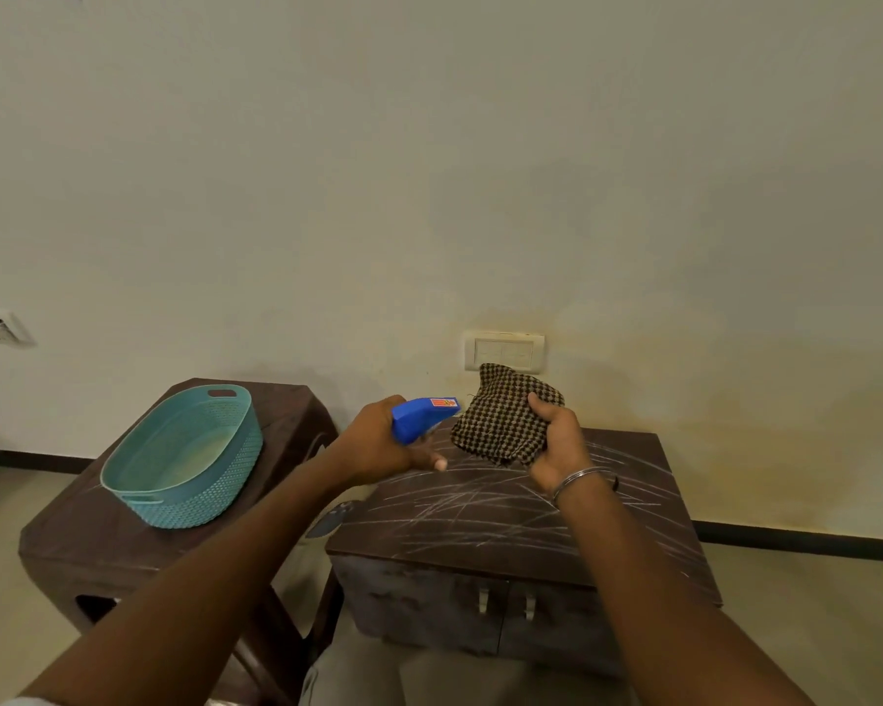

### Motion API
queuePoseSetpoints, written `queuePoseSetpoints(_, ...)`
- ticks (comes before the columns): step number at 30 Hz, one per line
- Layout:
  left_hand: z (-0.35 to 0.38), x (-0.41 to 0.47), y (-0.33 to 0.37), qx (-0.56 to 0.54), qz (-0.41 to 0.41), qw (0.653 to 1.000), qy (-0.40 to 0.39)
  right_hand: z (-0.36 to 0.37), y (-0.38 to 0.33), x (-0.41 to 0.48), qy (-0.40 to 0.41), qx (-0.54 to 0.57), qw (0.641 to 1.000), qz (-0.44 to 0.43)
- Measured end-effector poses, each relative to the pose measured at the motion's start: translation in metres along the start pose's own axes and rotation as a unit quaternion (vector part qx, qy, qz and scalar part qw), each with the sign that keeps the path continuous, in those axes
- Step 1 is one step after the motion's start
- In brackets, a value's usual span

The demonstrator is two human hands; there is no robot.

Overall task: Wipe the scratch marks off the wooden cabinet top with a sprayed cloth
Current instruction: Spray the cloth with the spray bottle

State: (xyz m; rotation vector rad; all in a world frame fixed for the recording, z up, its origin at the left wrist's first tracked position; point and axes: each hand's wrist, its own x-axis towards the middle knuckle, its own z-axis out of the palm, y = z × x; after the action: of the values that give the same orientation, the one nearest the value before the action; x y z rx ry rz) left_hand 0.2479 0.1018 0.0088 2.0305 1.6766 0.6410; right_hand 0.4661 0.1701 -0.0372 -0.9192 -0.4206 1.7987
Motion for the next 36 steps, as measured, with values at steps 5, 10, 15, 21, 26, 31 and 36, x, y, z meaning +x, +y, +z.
queuePoseSetpoints(5,0.005,0.0,0.002,0.046,0.006,0.999,0.009,0.002,0.0,-0.002,0.002,0.0,1.0,-0.004)
queuePoseSetpoints(10,0.004,-0.001,0.0,0.039,0.023,0.999,-0.023,-0.001,-0.005,-0.003,0.002,0.014,1.0,-0.012)
queuePoseSetpoints(15,0.006,-0.001,0.0,0.054,0.005,0.998,0.013,-0.003,-0.006,-0.004,0.001,0.013,1.0,-0.014)
queuePoseSetpoints(21,0.002,-0.004,-0.001,-0.039,0.014,0.999,0.033,-0.002,-0.003,-0.007,0.003,0.014,1.0,-0.005)
queuePoseSetpoints(26,0.011,0.0,0.004,0.013,-0.026,0.998,0.057,0.002,0.0,-0.01,0.0,0.009,1.0,-0.004)
queuePoseSetpoints(31,0.002,-0.002,0.001,0.005,-0.008,0.999,0.049,0.007,0.005,-0.012,-0.015,0.008,1.0,-0.002)
queuePoseSetpoints(36,0.007,-0.006,0.002,0.02,-0.038,0.991,0.124,0.013,0.013,-0.015,-0.02,-0.002,1.0,0.011)
